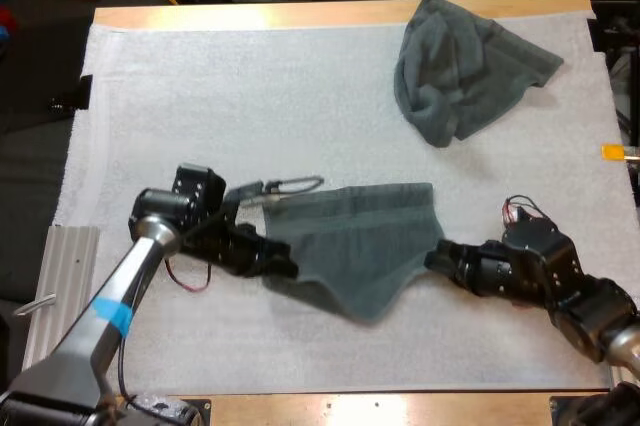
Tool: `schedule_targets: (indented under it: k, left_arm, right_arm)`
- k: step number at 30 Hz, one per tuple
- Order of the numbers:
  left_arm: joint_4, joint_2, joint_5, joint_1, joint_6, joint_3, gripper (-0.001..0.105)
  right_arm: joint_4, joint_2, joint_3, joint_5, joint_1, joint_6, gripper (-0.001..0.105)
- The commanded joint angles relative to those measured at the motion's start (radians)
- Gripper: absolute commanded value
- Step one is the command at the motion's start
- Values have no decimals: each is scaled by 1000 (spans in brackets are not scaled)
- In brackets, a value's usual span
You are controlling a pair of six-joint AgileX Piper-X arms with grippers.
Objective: Pick towel from pile, fold and stack
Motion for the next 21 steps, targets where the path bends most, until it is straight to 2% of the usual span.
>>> schedule_targets:
  k: [1,6,13,17,21]
  left_arm:
    - [-19,13,22,5,-24,-18,0]
    - [-69,72,11,14,-68,-74,0]
    - [-180,86,-135,14,-160,-88,0]
    - [-207,86,-241,14,-163,-88,0]
    - [-260,86,-298,14,-163,-88,0]
  right_arm:
    - [-32,16,-9,-21,-20,0,0]
    - [-153,113,-9,-44,-90,38,0]
    - [-345,270,-9,-97,-154,139,0]
    - [-403,336,-9,-97,-161,174,0]
    - [-454,397,-9,-94,-161,182,0]
